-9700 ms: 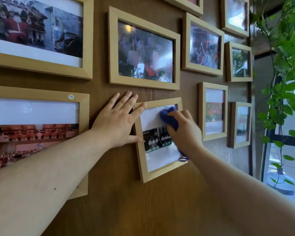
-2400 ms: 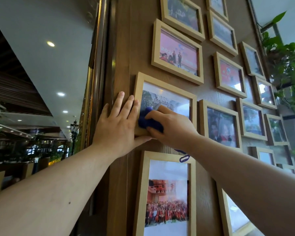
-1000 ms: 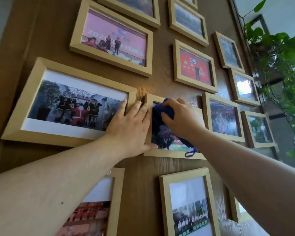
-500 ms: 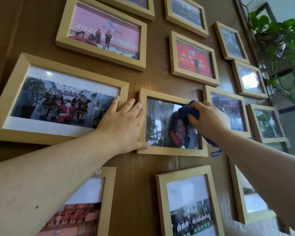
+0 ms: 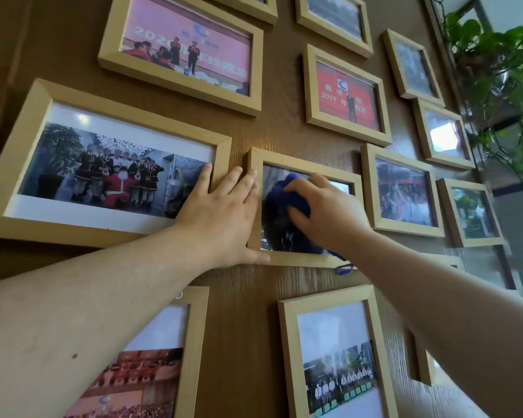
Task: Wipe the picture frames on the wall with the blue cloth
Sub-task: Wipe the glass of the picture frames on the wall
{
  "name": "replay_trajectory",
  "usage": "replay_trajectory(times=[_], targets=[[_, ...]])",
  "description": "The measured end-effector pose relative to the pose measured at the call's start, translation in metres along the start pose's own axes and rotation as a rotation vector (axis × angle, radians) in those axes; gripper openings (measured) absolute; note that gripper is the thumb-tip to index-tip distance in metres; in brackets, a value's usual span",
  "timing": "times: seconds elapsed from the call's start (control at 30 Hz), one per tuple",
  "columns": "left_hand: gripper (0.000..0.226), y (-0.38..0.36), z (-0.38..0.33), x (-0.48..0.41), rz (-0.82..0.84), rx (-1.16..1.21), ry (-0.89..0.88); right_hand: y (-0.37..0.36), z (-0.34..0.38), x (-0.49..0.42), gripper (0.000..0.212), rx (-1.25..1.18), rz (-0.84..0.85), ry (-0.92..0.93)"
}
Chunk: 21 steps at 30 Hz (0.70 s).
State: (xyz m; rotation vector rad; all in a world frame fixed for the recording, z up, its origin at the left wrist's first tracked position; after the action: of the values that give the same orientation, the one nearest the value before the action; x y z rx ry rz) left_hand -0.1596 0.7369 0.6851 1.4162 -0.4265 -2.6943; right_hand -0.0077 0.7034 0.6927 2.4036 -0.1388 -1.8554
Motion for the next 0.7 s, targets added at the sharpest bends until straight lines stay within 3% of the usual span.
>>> replay_trajectory(times=[0.17, 0.23, 0.33, 0.53, 0.7], targets=[[0.121, -0.003, 0.001, 0.001, 0.02, 0.03, 0.002, 0.006, -0.082, 0.042, 0.036, 0.138, 0.067, -0.377], [0.12, -0.003, 0.0, 0.001, 0.019, 0.034, 0.004, 0.004, -0.089, 0.052, 0.035, 0.136, 0.082, -0.435], [0.12, -0.003, 0.001, 0.001, 0.022, 0.035, 0.015, 0.001, -0.06, 0.042, 0.036, 0.053, 0.075, -0.356], [0.12, -0.002, -0.001, -0.001, 0.013, 0.032, 0.035, -0.005, 0.028, 0.019, 0.039, -0.005, 0.077, 0.004], [0.12, -0.002, -0.001, -0.001, 0.015, 0.016, 0.014, -0.004, -0.003, 0.044, 0.036, 0.109, 0.135, 0.001]])
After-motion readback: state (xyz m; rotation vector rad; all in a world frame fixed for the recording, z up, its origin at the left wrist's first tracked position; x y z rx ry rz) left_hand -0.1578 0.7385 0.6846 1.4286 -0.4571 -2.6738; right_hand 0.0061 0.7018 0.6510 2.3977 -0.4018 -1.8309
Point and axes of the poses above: each hand's wrist, its own x-axis away from the middle knuckle, its own y-axis out of the back of the hand, z = x × y, the point moved 6 cm from there along -x, towards the middle knuckle, and after that the axes turned 5 degrees about -z, right-handed, at the moved point
